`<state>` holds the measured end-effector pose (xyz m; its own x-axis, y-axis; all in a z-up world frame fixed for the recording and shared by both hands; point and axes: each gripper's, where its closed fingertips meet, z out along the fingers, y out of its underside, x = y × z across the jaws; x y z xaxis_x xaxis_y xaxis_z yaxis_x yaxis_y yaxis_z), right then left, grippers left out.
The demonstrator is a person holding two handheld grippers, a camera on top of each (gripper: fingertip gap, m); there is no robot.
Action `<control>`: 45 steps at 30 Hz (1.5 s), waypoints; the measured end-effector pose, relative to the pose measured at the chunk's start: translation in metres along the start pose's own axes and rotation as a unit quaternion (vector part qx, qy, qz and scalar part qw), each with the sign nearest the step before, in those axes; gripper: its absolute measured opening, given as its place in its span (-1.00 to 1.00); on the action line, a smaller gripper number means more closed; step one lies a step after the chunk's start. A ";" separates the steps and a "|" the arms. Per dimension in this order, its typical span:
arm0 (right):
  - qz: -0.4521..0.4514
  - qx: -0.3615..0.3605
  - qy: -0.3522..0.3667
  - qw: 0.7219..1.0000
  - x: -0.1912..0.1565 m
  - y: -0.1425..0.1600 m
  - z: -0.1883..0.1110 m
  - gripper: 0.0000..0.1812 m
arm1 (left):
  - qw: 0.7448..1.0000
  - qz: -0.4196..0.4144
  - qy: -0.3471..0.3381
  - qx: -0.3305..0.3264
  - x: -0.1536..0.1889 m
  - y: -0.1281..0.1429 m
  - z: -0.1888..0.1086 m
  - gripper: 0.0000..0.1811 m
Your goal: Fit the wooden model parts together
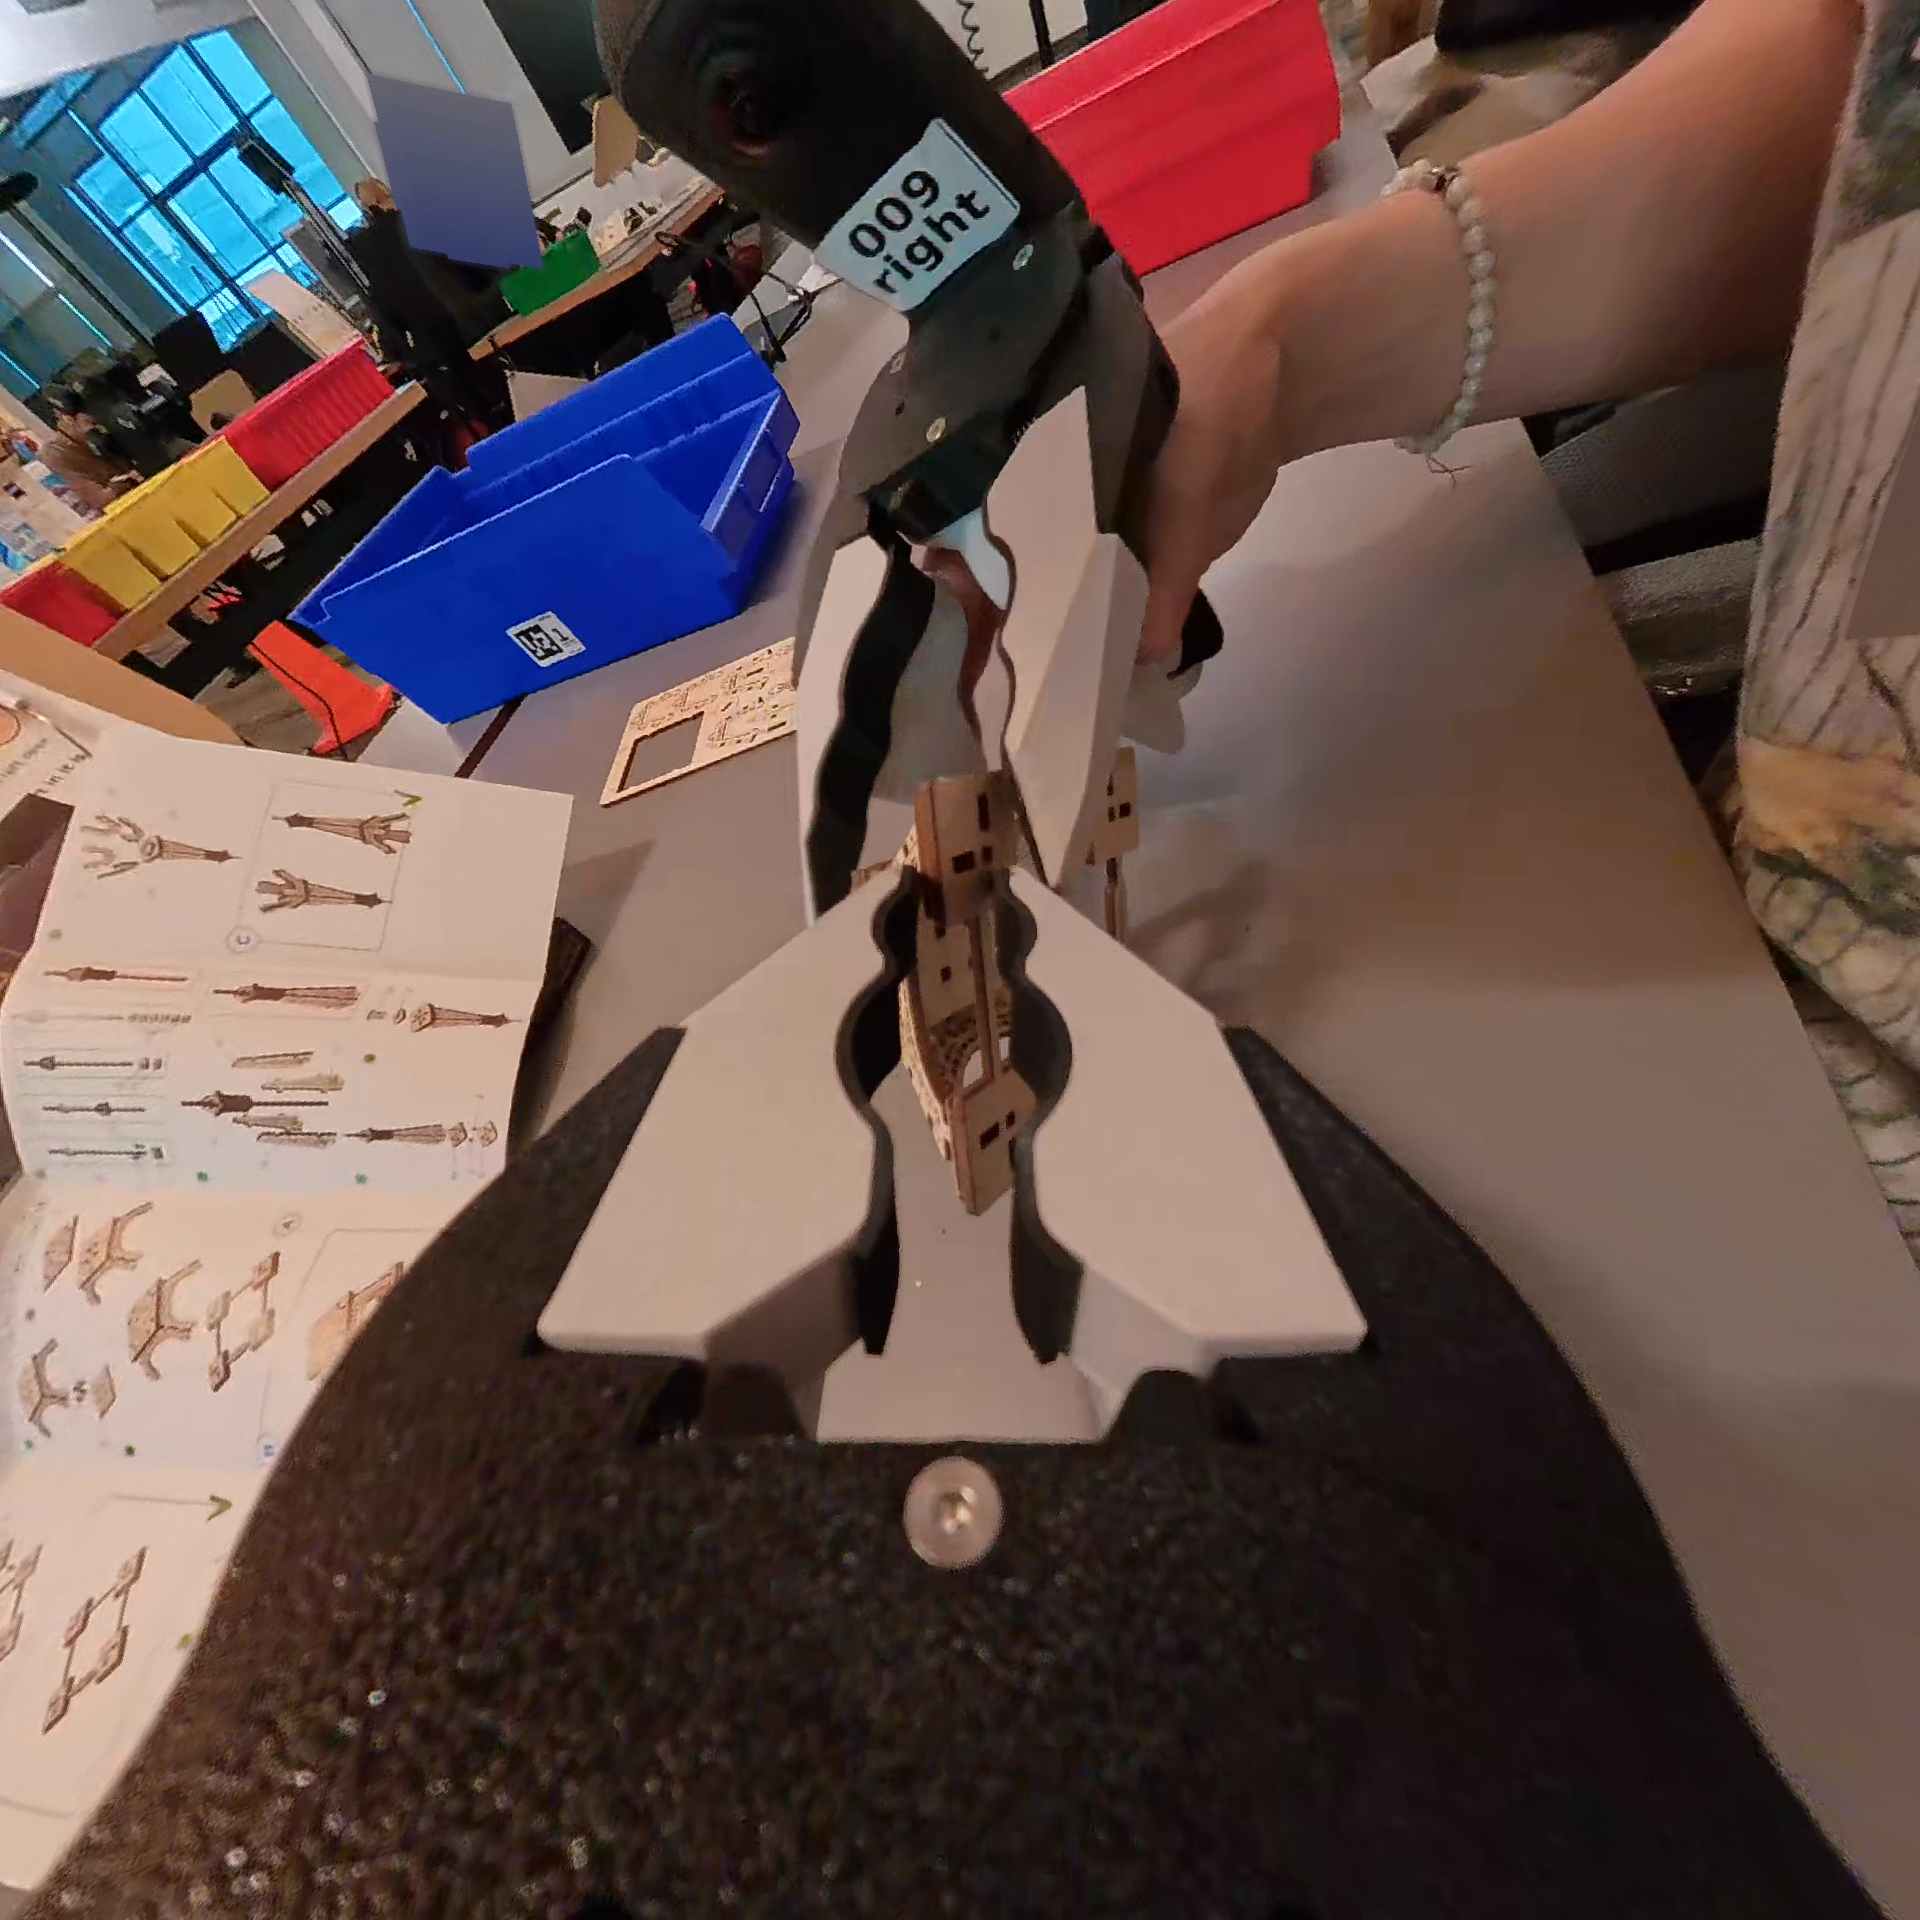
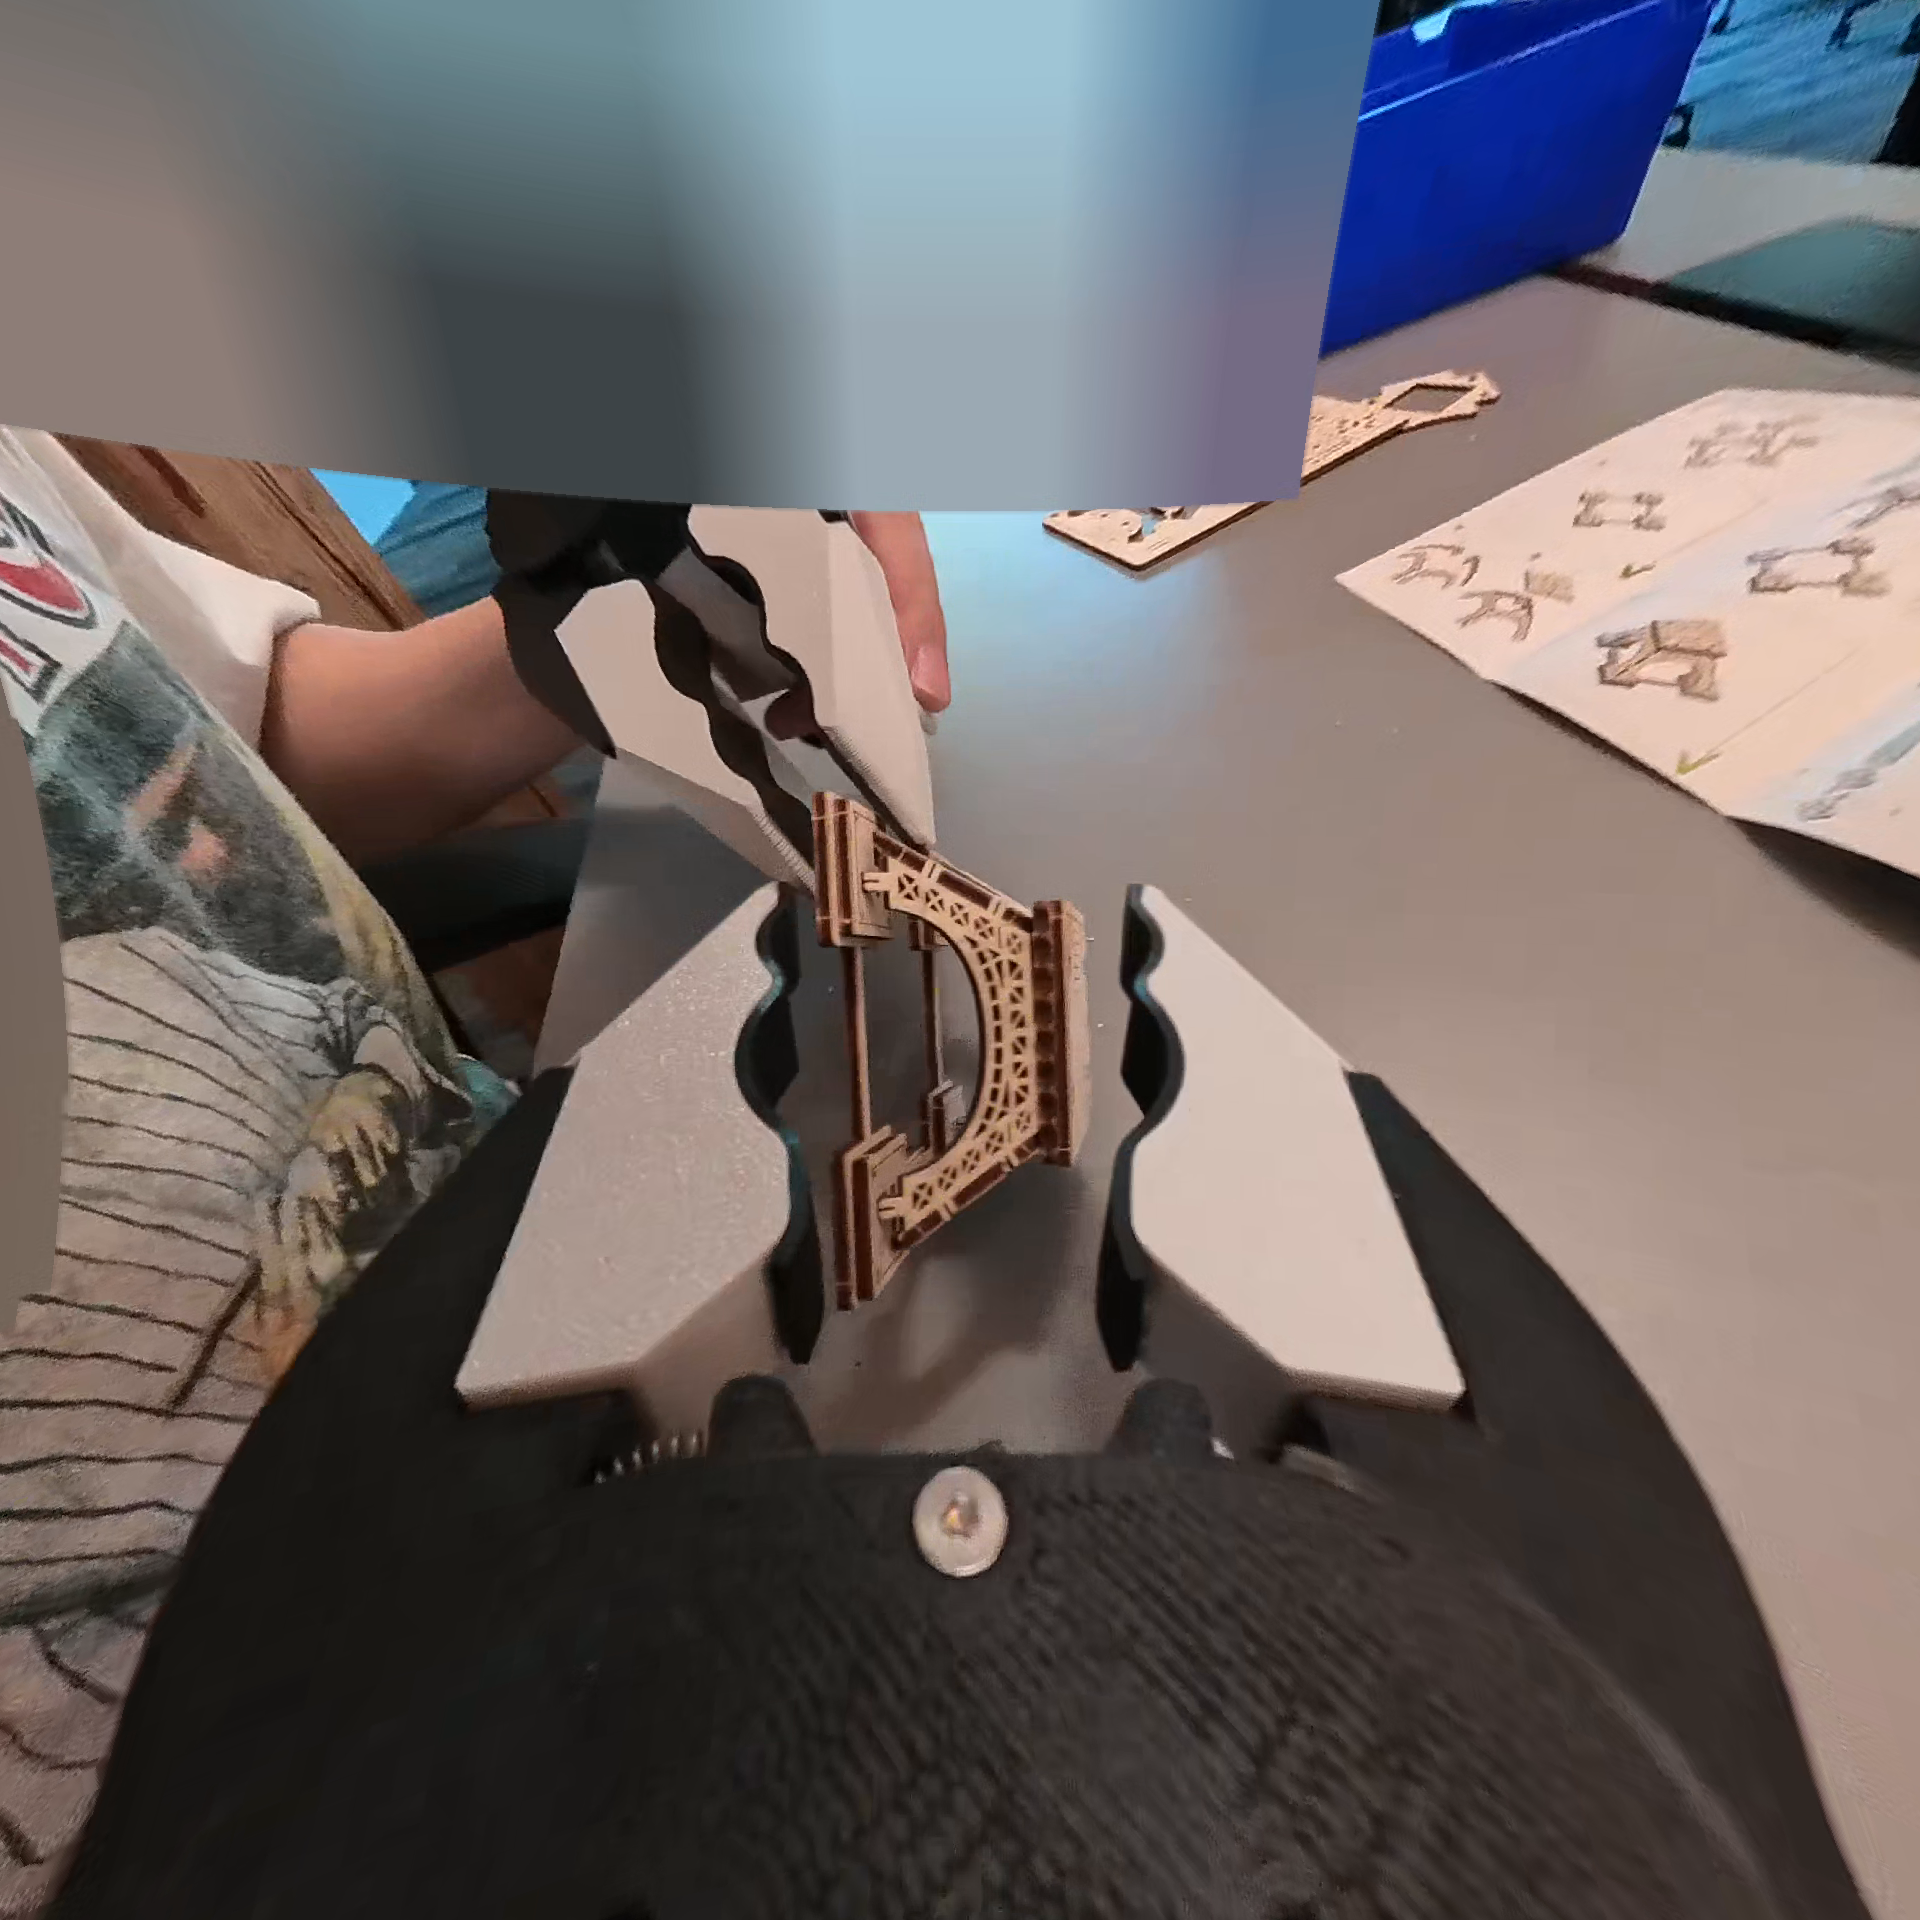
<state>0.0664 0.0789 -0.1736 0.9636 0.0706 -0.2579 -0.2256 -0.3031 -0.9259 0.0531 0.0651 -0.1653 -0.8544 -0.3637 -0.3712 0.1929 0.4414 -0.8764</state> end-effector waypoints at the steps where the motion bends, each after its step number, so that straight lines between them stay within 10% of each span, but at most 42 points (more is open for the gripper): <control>1: 0.009 -0.001 -0.008 1.000 -0.003 0.001 0.000 -0.37 | 1.000 0.003 0.000 -0.001 0.001 0.000 0.000 -0.87; 19: -0.159 -0.023 -0.014 0.987 -0.036 0.008 0.001 -0.48 | 0.995 -0.068 0.070 -0.018 0.017 -0.002 -0.010 -0.48; 45: -0.230 -0.027 -0.002 0.973 -0.046 0.010 0.001 -0.51 | 0.988 -0.075 0.125 -0.045 0.026 0.003 -0.008 -0.51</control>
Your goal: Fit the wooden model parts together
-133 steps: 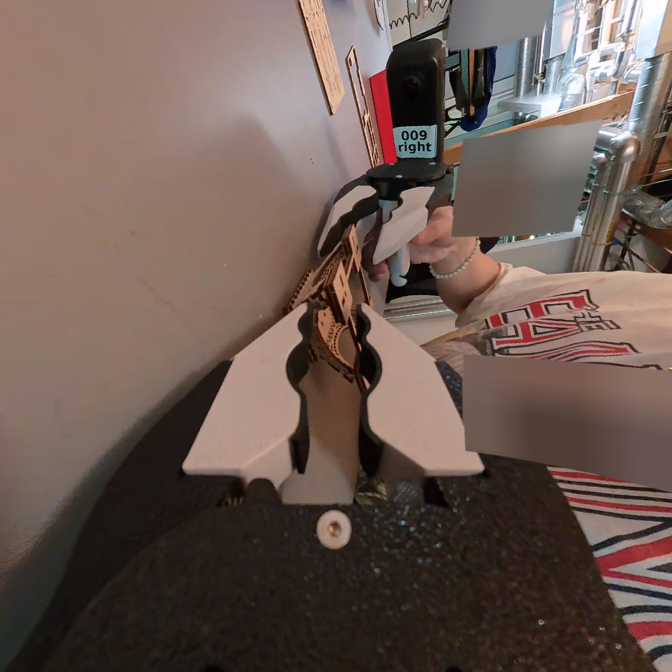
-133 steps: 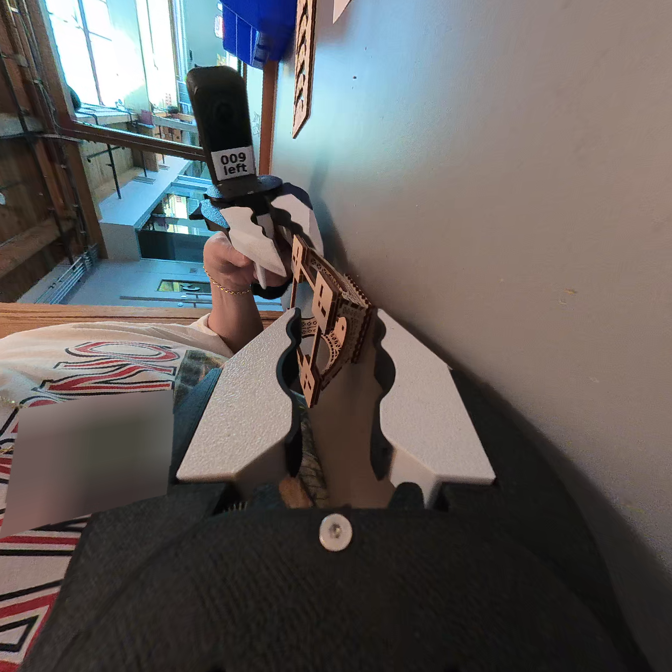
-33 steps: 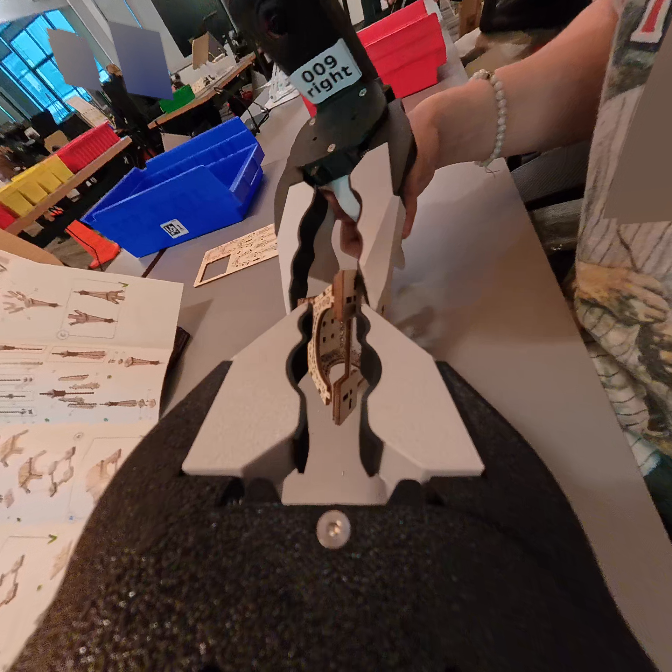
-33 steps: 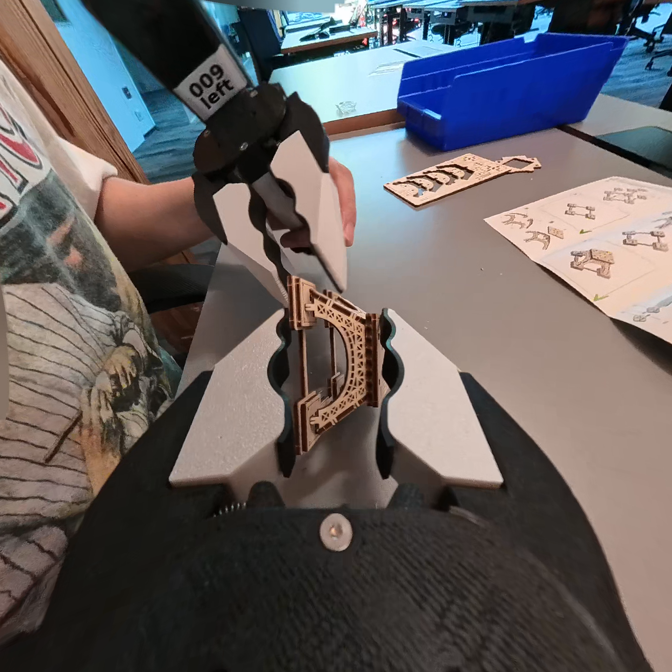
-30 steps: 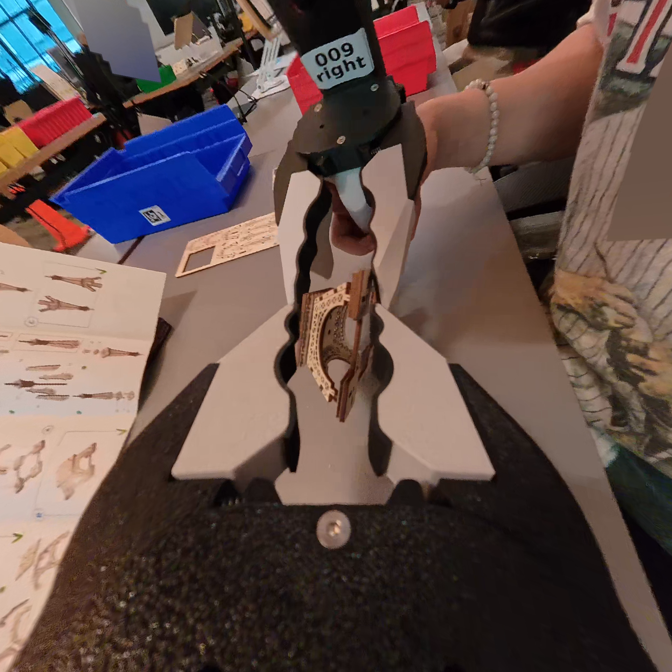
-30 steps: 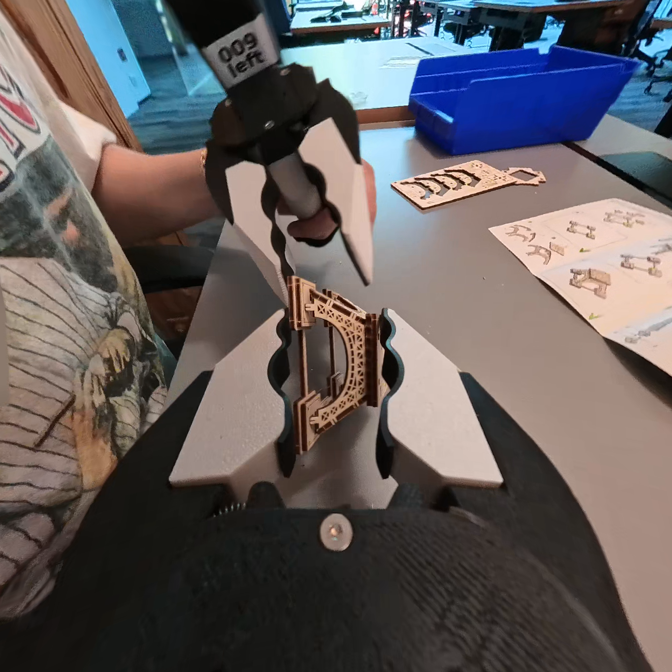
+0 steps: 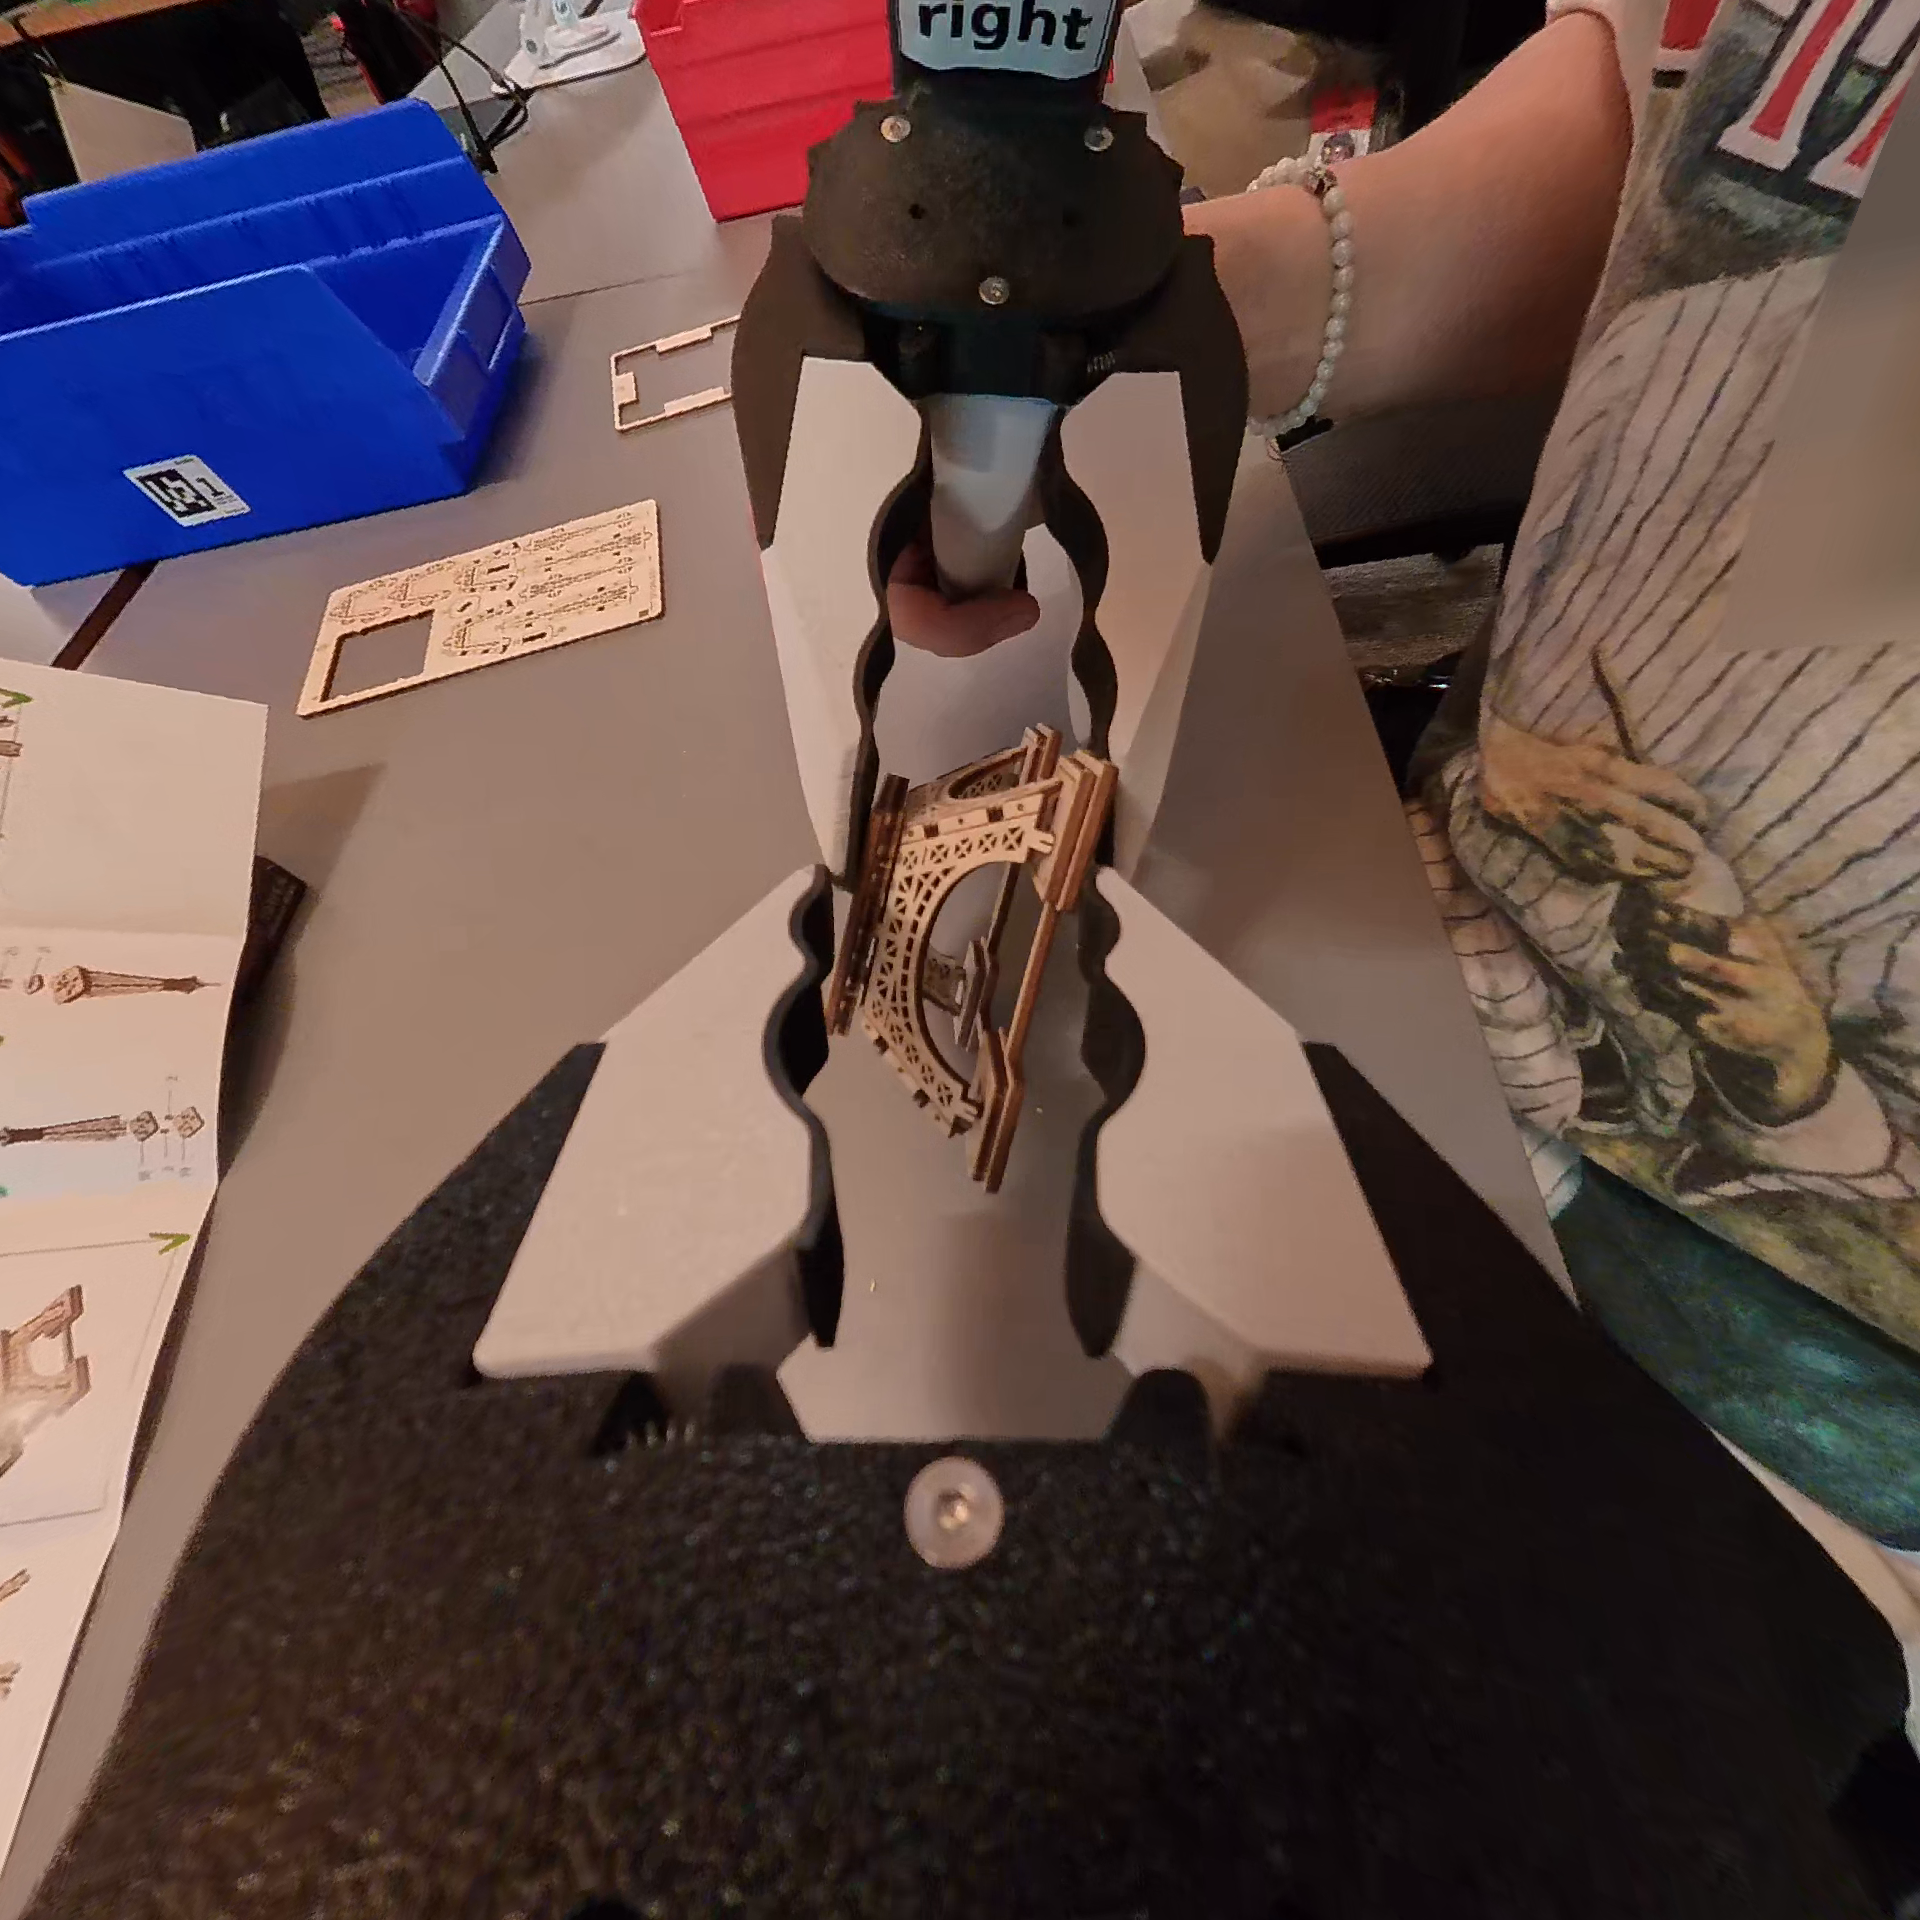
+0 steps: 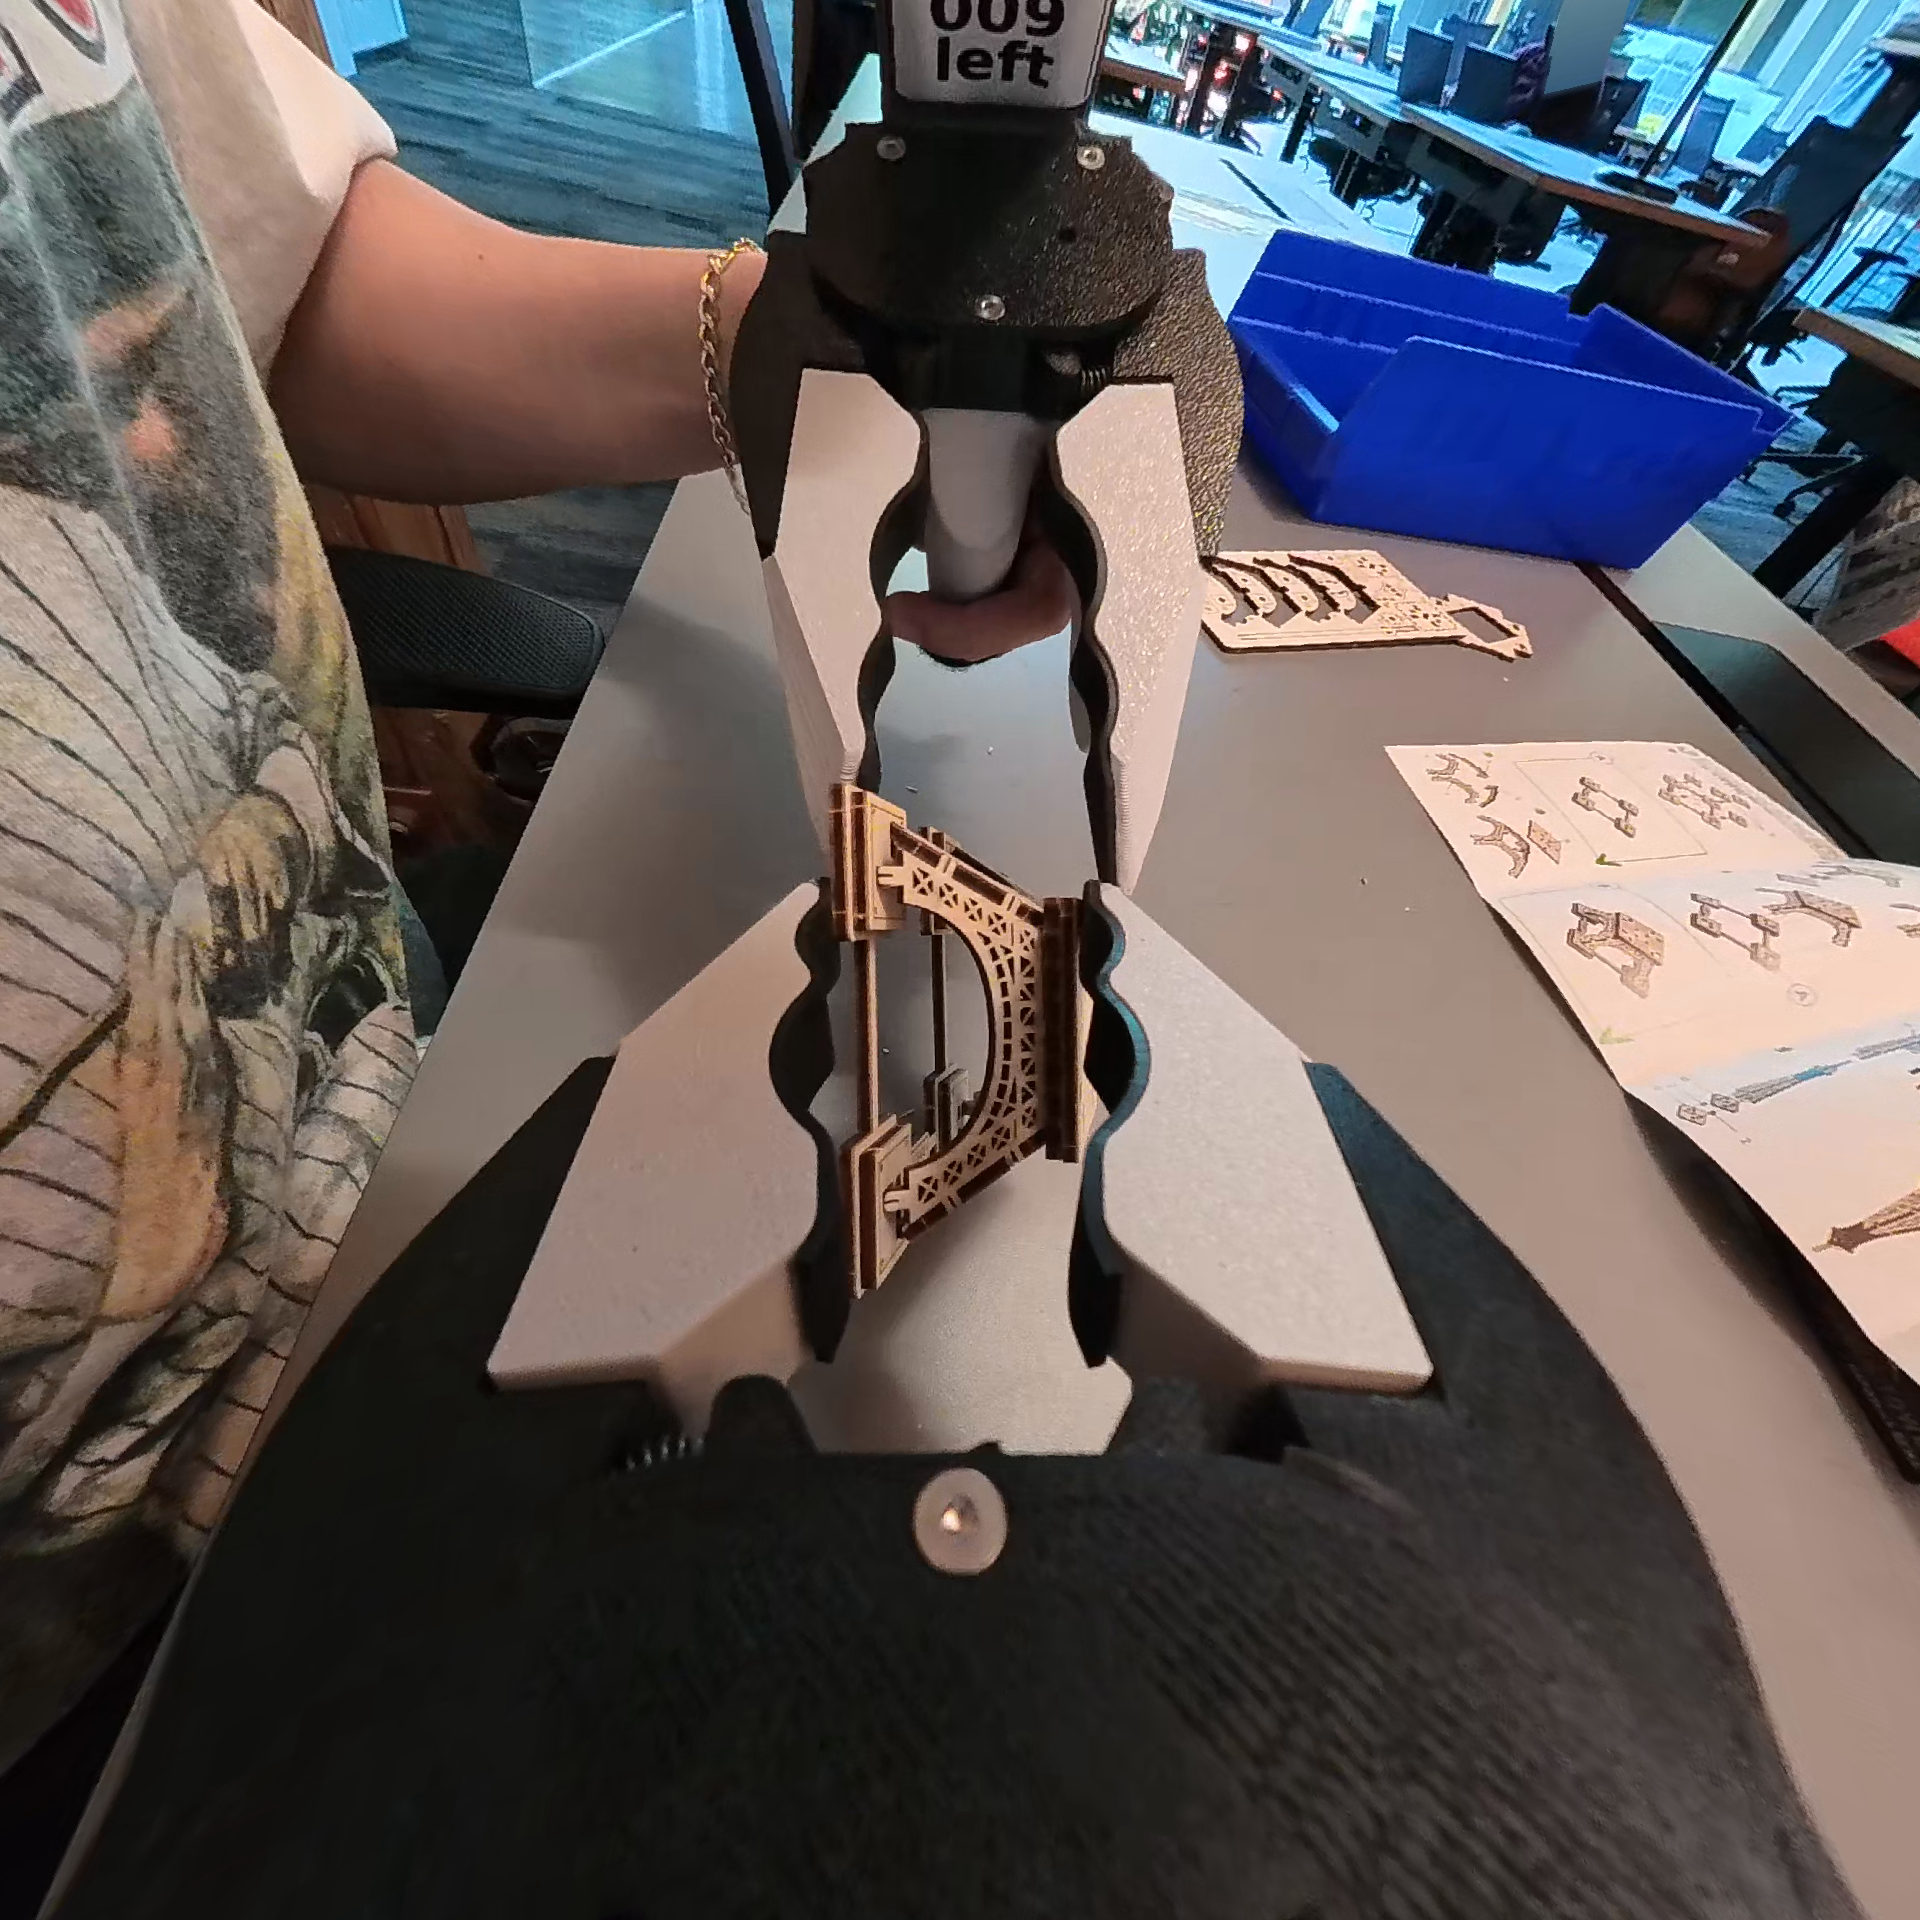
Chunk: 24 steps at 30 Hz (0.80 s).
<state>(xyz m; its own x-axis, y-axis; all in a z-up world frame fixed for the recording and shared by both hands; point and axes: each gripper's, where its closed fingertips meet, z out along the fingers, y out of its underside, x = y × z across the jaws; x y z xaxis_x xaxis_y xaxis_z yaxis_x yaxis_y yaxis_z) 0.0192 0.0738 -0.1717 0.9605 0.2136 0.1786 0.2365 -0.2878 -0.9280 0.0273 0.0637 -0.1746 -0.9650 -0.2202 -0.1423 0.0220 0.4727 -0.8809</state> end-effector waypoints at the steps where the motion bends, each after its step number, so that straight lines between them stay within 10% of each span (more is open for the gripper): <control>1: 0.000 0.000 0.000 1.000 0.000 0.000 0.000 -0.51 | 1.000 0.001 -0.001 0.000 0.000 0.000 0.000 -0.51; 24: 0.027 -0.008 0.011 1.000 0.004 0.000 0.003 -0.51 | 0.998 0.049 0.006 0.029 0.015 -0.023 -0.018 -0.68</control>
